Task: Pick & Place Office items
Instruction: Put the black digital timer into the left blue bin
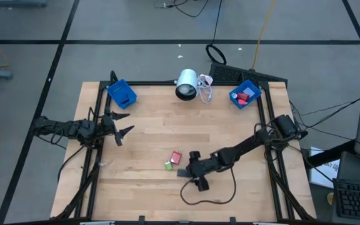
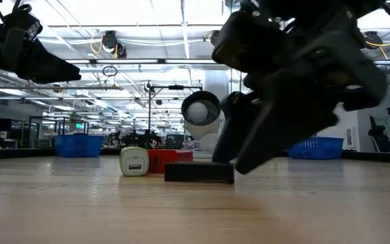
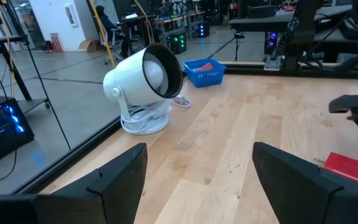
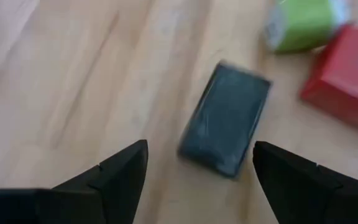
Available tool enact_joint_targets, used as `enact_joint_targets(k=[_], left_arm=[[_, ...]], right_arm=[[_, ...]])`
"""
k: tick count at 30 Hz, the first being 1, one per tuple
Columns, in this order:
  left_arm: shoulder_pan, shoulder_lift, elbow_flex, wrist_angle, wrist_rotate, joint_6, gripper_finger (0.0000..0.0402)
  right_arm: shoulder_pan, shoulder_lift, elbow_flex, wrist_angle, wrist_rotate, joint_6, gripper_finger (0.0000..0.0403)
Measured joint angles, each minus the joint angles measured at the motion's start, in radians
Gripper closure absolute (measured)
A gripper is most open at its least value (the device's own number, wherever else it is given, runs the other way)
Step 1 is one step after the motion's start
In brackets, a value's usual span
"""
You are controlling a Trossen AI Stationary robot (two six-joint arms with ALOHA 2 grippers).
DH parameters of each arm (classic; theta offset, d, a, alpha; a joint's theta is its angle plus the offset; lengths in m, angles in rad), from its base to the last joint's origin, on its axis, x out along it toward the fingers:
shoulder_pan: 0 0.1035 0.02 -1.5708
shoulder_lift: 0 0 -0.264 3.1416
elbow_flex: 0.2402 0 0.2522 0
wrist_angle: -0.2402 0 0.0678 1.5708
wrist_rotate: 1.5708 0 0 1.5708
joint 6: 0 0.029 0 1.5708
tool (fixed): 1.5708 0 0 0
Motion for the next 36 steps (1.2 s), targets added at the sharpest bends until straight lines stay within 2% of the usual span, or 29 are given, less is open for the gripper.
enact_joint_targets(k=[5,11,16,26,32,36], left_arm=[[0.000,0.000,0.000,0.000,0.000,0.000,0.0117],[0.000,0.000,0.000,0.000,0.000,0.000,0.0128],[0.000,0.000,0.000,0.000,0.000,0.000,0.0121],[0.000,0.000,0.000,0.000,0.000,0.000,0.0106],[0.000,0.000,0.000,0.000,0.000,0.000,0.0116],[0.000,0.000,0.000,0.000,0.000,0.000,0.0125]], right_arm=[[0.023,0.000,-0.016,0.008,-0.036,-0.031,0.0126],[0.024,0.000,-0.026,0.046,-0.032,-0.032,0.0133],[0.031,0.000,-0.027,0.102,0.026,-0.036,0.0131],[0.022,0.025,-0.027,0.171,0.071,-0.026,0.0132],[0.008,0.083,-0.028,0.233,-0.002,0.029,0.0133],[-0.005,0.073,-0.028,0.204,0.028,0.045,0.0138]])
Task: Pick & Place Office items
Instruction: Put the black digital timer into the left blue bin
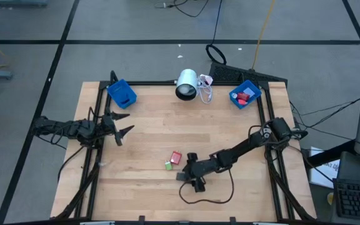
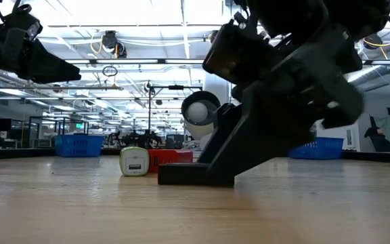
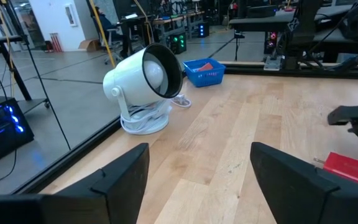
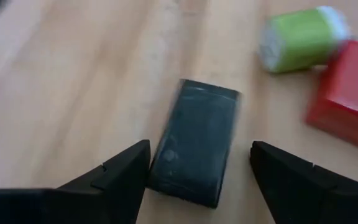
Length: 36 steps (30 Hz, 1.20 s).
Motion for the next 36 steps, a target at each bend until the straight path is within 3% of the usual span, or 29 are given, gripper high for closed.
enact_joint_targets(k=[5,14,26,30,36], left_arm=[[0.000,0.000,0.000,0.000,0.000,0.000,0.0126],[0.000,0.000,0.000,0.000,0.000,0.000,0.0108],[0.000,0.000,0.000,0.000,0.000,0.000,0.0121],[0.000,0.000,0.000,0.000,0.000,0.000,0.0128],[0.000,0.000,0.000,0.000,0.000,0.000,0.0121]], right_arm=[[-0.015,0.000,0.001,-0.032,0.066,0.000,0.0163],[-0.030,-0.001,0.002,-0.031,0.023,-0.036,0.0252],[-0.033,-0.177,-0.007,-0.235,0.025,-0.085,0.0252],[-0.033,-0.277,-0.074,-0.213,0.032,-0.108,0.0249],[-0.054,-0.481,-0.283,-0.106,0.094,-0.112,0.0251]])
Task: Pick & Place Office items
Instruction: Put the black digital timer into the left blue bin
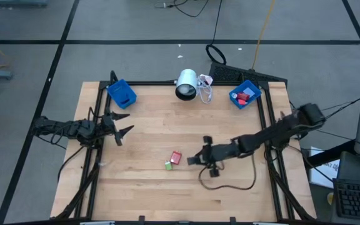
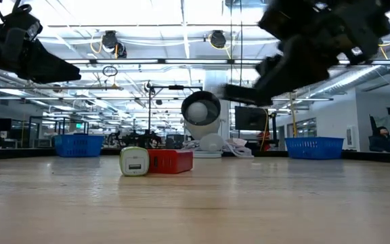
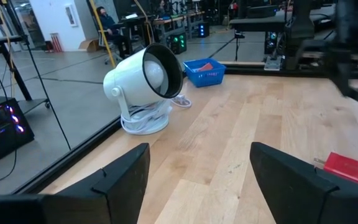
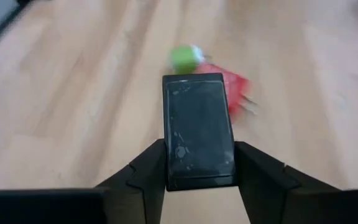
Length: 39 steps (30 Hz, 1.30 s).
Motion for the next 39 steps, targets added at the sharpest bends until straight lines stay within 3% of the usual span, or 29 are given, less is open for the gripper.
enact_joint_targets(k=[11,14,19,27,30,36,39], left_arm=[[0.000,0.000,-0.001,0.016,-0.006,0.001,0.0106],[0.000,0.000,-0.001,0.027,-0.014,0.104,0.0110],[0.000,0.000,-0.001,0.029,-0.011,0.322,0.0121],[0.000,0.000,-0.001,0.053,-0.001,0.343,0.0128],[0.001,0.000,-0.001,0.157,0.070,0.325,0.0128],[0.001,0.000,-0.001,0.437,0.354,0.206,0.0128],[0.000,0.000,-0.001,0.529,0.393,0.178,0.0128]], right_arm=[[-0.090,-0.395,-0.368,0.231,0.011,0.005,0.0251],[-0.130,-0.478,-0.437,0.284,0.010,-0.004,0.0251],[-0.217,-0.575,-0.490,0.356,0.010,-0.053,0.0249],[-0.377,-0.613,-0.492,0.400,0.004,-0.106,0.0250],[-0.431,-0.608,-0.492,0.421,-0.008,-0.085,0.0250],[-0.546,-0.575,-0.491,0.515,-0.185,-0.049,0.0250],[-0.609,-0.539,-0.484,0.606,-0.258,-0.053,0.0248]])
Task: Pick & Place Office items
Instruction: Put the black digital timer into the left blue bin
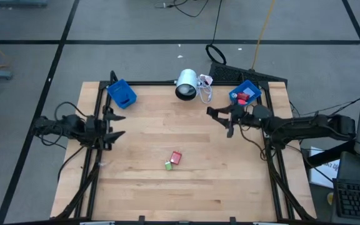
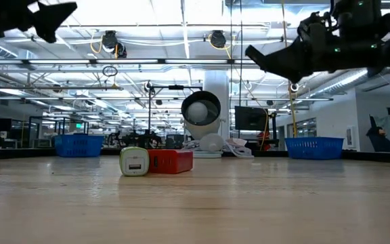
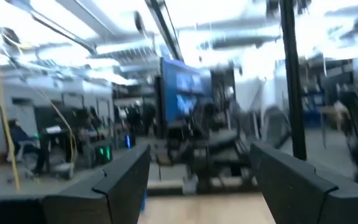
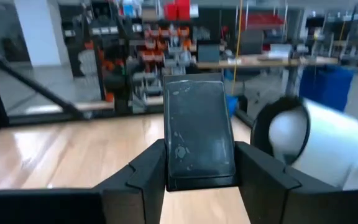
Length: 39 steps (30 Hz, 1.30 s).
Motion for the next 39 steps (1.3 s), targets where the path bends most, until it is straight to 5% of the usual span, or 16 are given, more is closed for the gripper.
enact_joint_targets(k=[7,13,25,34,39], left_arm=[[0.000,0.000,0.000,0.207,-0.094,0.016,0.0128],[0.001,0.012,0.000,0.117,-0.335,0.066,0.0128],[0.049,0.378,0.001,0.267,-0.235,-0.080,0.0128],[0.146,0.740,0.001,0.565,-0.223,-0.207,0.0128],[0.214,0.895,0.055,0.592,-0.217,-0.341,0.0128]], right_arm=[[-0.083,0.109,0.055,0.047,-0.112,0.004,0.0251],[-0.082,0.234,0.136,0.052,-0.149,-0.002,0.0245],[-0.019,0.474,0.304,0.058,-0.227,-0.001,0.0247],[0.005,0.555,0.376,0.066,-0.259,-0.059,0.0244],[0.006,0.562,0.380,0.063,-0.261,-0.101,0.0250]])
